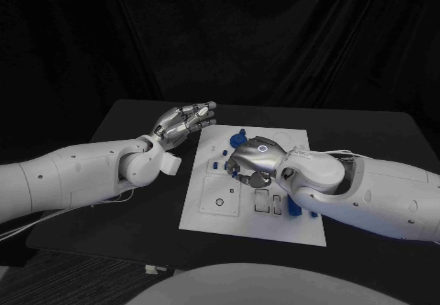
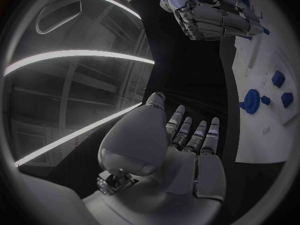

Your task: Assemble the parts on the task board

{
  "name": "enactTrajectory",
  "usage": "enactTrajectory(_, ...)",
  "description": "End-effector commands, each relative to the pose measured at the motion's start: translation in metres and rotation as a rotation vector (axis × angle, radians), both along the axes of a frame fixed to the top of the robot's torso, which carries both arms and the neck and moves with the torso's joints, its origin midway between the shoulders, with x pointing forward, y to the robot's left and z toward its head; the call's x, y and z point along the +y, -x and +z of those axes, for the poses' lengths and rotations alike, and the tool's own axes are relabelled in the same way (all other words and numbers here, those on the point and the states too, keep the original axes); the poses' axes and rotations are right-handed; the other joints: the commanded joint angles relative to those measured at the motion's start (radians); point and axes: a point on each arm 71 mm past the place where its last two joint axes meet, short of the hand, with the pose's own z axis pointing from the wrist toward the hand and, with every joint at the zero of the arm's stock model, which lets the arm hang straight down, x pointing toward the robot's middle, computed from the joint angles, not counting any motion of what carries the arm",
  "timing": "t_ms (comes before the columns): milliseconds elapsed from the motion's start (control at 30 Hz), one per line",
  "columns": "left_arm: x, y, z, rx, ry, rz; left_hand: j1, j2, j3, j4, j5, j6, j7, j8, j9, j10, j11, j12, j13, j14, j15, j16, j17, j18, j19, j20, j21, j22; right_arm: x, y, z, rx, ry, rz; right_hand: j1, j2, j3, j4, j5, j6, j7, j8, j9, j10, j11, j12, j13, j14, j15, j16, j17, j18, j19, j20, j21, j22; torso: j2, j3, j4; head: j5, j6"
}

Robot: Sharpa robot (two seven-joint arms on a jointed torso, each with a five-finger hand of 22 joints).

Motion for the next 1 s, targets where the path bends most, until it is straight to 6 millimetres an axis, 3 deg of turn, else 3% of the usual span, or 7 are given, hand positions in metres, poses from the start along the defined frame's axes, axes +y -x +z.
enactTrajectory(33, -0.001, 0.001, 0.004, -0.052, 0.053, -0.001, 0.009, 0.004, 0.008, 0.000, 0.007, 0.005, 0.015, 0.006, 0.001, 0.002, 0.006, 0.004, 0.001, 0.001, 0.005, 0.004, 0.000, -0.009, -0.009, -0.001, -0.005, -0.001, 0.001, 0.002, -0.003, -0.003, 0.014, 0.013, 0.001, 0.006, 0.002, -0.006, 0.004, 0.004, 0.000, -0.005, 0.001, 0.006, -0.002, -0.006, 0.001, 0.064, 0.009, -0.006, 0.092, -0.006, -0.002, 0.007, -0.003, 0.189, 0.000, 0.0003, 0.0000, 0.001, 0.000)
enactTrajectory(1000, 0.003, 0.001, 0.003, -0.047, 0.049, 0.003, 0.012, 0.007, 0.012, 0.001, 0.010, 0.025, 0.016, 0.011, 0.003, 0.003, 0.008, 0.007, 0.001, -0.002, 0.003, 0.004, 0.000, -0.010, -0.011, -0.001, -0.007, -0.004, 0.005, 0.009, -0.024, 0.050, 0.042, 0.020, 0.005, 0.009, 0.002, -0.011, 0.010, 0.006, 0.001, -0.007, 0.000, 0.010, -0.002, -0.006, 0.002, 0.063, 0.009, -0.007, 0.091, -0.005, -0.005, 0.007, -0.008, 0.188, 0.001, -0.0009, 0.0006, 0.003, 0.000)
